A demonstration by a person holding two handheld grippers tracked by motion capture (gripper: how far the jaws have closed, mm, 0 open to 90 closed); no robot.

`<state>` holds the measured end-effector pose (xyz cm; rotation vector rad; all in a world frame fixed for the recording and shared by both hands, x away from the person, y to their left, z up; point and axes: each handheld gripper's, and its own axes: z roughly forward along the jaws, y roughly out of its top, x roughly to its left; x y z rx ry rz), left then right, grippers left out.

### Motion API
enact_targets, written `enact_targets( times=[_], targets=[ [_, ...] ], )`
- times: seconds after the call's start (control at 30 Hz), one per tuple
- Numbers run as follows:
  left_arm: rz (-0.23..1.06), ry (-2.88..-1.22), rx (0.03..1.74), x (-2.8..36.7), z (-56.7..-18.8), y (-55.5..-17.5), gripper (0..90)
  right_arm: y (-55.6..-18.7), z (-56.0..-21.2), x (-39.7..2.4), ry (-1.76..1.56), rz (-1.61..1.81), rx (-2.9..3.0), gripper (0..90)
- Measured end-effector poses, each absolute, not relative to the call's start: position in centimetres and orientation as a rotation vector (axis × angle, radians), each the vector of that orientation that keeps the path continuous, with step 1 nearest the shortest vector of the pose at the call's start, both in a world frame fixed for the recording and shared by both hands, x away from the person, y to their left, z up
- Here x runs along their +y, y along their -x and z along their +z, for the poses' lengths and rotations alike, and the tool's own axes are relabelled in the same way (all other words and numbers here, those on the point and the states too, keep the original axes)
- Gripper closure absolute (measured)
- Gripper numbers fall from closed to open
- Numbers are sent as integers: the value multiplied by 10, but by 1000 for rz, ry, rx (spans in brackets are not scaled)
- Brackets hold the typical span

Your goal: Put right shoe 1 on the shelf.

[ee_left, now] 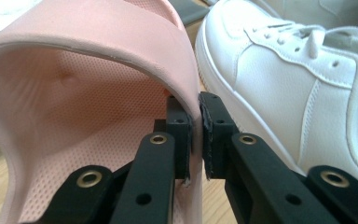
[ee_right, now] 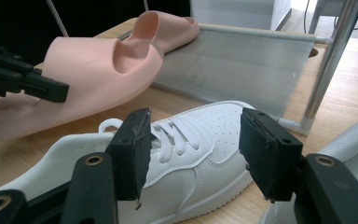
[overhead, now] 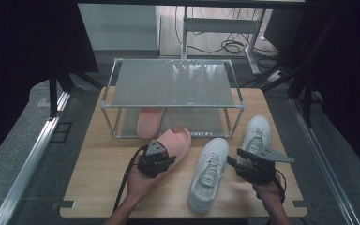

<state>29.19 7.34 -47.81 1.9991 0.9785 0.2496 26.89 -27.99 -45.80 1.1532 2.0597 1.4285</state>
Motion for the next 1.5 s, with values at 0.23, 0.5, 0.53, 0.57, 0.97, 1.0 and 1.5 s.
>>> enact_targets(
  times=[0.23, 0.5, 0.53, 0.57, 0.97, 1.0, 1.5],
  targets=[
    [241, -1974, 990, 69, -477, -304, 837, -269, -457, -281, -1155, 1433, 2056, 444],
    [269, -1917, 1027, 65, -479, -320, 838, -269, -457, -281, -1149, 1433, 2057, 444],
    [270, -1918, 1031, 64, -479, -322, 838, -269, -457, -281, -1150, 1434, 2057, 444],
    [272, -1916, 1033, 63, -479, -325, 838, -269, -457, -281, -1151, 1435, 2055, 444],
    [313, -1914, 1064, 41, -477, -356, 837, -269, -457, -282, -1148, 1434, 2056, 443],
    [317, -1914, 1066, 40, -477, -358, 837, -269, -457, -282, -1149, 1434, 2055, 444],
    [376, -1893, 1122, 26, -485, -388, 832, -268, -457, -282, -1147, 1435, 2057, 444]
  ],
)
